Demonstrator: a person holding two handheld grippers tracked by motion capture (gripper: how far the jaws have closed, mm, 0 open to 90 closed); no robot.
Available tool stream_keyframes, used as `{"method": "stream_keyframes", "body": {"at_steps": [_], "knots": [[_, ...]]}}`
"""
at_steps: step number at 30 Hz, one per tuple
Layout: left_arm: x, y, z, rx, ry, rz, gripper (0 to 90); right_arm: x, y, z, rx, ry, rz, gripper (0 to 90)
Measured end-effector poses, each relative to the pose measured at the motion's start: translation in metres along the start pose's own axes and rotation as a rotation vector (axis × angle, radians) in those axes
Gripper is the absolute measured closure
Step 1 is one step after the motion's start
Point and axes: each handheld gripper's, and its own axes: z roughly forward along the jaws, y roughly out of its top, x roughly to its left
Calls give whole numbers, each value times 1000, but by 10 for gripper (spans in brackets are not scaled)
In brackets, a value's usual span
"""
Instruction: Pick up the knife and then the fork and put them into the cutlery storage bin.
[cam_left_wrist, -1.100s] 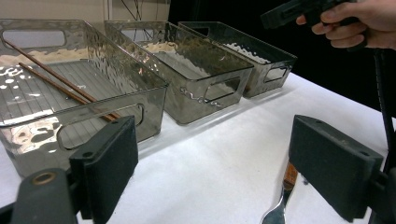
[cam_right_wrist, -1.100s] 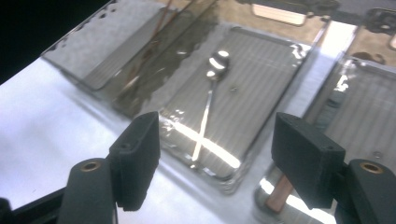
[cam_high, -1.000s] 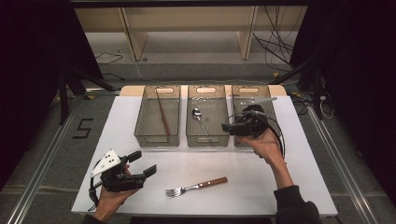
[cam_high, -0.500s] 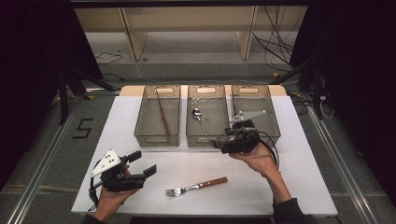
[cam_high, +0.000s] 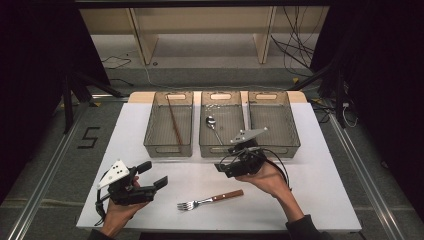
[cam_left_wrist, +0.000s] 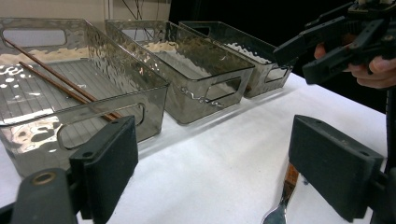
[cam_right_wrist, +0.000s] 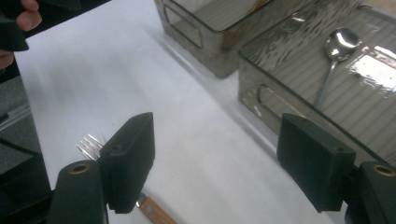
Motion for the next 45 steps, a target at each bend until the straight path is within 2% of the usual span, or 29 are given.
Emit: {"method": "stream_keyframes", "body": {"at_steps": [16, 23, 31, 33, 40, 45], "knots": [[0, 0, 1, -5, -2, 1, 152, 20, -1, 17, 92, 52, -74, 278], [-1, 1, 1, -4, -3, 6, 152, 29, -3, 25, 163, 79, -119, 275], [-1, 1, -1, -7, -3, 6, 152, 36, -9, 40, 286, 68, -194, 254], [-1, 0, -1, -6, -3, 6, 152, 36, -11, 43, 316, 74, -198, 253], [-2, 0, -1, -7, -2, 7, 152, 38, -15, 50, 381, 72, -229, 250], [-2, 0, -1, -6, -2, 8, 152, 40, -18, 54, 416, 74, -268, 230]]}}
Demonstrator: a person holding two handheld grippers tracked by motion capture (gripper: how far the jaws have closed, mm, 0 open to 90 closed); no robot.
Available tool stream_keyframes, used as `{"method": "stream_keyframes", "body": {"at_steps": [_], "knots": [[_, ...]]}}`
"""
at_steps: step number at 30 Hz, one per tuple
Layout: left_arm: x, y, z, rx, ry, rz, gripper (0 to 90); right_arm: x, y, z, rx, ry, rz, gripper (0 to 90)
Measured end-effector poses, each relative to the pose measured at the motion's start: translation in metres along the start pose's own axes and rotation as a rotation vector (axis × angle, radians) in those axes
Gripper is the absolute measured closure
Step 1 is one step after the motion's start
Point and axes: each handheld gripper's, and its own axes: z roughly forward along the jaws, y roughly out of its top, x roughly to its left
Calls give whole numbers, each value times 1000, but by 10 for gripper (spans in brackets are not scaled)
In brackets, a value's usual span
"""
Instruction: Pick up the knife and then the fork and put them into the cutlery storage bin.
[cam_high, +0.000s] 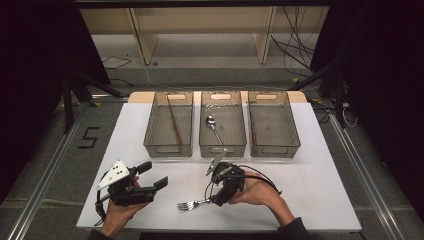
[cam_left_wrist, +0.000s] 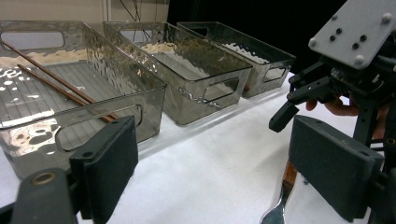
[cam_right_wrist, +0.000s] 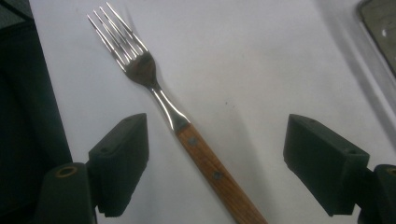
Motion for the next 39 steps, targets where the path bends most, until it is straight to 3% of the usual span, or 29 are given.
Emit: {"method": "stream_keyframes", "body": {"at_steps": [12, 24, 39], "knots": [[0, 0, 0, 0, 0, 0, 152, 5, -2, 15, 88, -13, -55, 227], [0, 0, 0, 0, 0, -2, 152, 6, -2, 23, 146, -15, -104, 400], [0, 0, 0, 1, 0, -1, 152, 7, -1, 28, 184, 2, -119, 577]]}}
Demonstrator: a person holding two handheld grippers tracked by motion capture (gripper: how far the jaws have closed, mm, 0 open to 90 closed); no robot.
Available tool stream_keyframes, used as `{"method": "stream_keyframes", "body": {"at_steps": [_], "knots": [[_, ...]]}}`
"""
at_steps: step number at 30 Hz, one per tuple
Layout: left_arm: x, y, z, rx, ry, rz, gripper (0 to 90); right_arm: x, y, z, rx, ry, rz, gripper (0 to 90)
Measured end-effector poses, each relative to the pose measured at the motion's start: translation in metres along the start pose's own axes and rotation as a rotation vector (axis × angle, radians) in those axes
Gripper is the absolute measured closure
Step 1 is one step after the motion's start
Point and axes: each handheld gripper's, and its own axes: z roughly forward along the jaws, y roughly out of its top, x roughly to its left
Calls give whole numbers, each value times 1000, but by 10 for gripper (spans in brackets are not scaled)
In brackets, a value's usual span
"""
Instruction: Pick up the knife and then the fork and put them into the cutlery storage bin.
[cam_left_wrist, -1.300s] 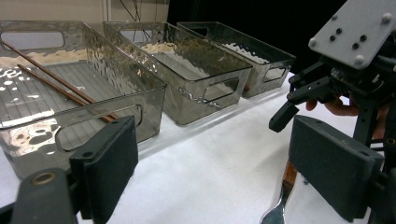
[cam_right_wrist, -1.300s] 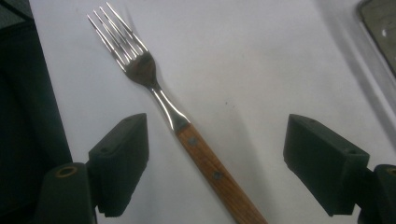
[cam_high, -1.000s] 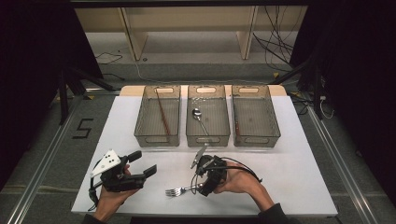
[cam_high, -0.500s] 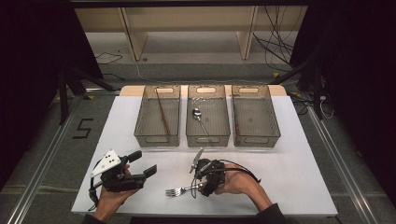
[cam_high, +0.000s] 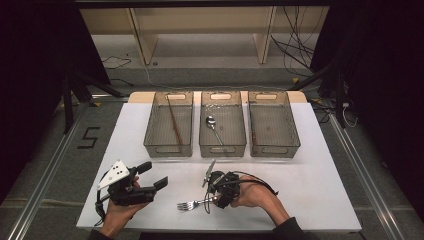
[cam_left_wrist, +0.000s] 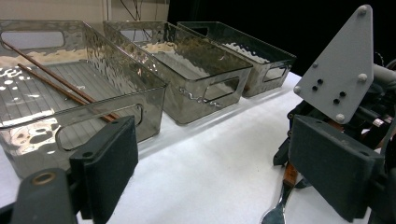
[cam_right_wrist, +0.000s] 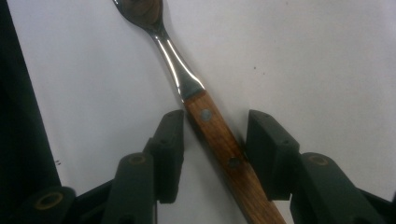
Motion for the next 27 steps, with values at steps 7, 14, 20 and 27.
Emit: {"method": "stream_keyframes", "body": {"at_steps": [7, 14, 20, 27], "knots": [[0, 0, 0, 0, 1, 0, 152, 3, 3, 0, 21, -7, -23, 635], [0, 0, 0, 0, 0, 0, 152, 7, 6, 0, 37, 2, -72, 738], [0, 0, 0, 1, 0, 1, 152, 9, 7, 0, 36, 1, -97, 767], [0, 0, 0, 1, 1, 1, 152, 10, 7, -2, 37, -5, -113, 771]]}}
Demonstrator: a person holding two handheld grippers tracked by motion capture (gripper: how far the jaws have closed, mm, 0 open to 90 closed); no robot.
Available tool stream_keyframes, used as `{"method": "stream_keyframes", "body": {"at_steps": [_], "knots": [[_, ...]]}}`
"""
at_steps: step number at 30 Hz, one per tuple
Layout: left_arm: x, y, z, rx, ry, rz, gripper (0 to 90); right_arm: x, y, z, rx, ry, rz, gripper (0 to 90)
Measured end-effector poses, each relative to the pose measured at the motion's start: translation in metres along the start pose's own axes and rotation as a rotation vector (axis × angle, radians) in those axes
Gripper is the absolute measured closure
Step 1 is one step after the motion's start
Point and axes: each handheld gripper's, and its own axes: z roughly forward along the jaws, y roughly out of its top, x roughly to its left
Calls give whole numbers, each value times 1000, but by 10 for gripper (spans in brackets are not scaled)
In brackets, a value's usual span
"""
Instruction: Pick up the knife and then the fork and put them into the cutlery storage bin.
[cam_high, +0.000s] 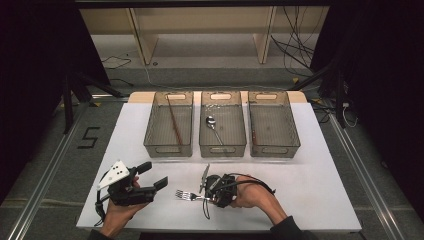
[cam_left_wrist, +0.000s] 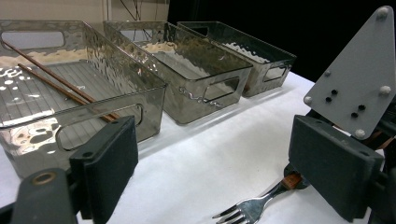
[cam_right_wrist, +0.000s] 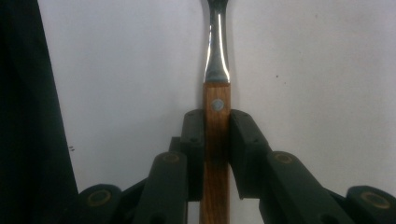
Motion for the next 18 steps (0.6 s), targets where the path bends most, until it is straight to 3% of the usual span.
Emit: {"method": "stream_keyframes", "body": {"at_steps": [11, 18], "knots": [[0, 0, 0, 0, 1, 0, 152, -8, -6, -15, -61, -9, 78, 773], [0, 0, 0, -1, 1, -1, 152, -16, -13, -25, -142, -20, 142, 773]]}}
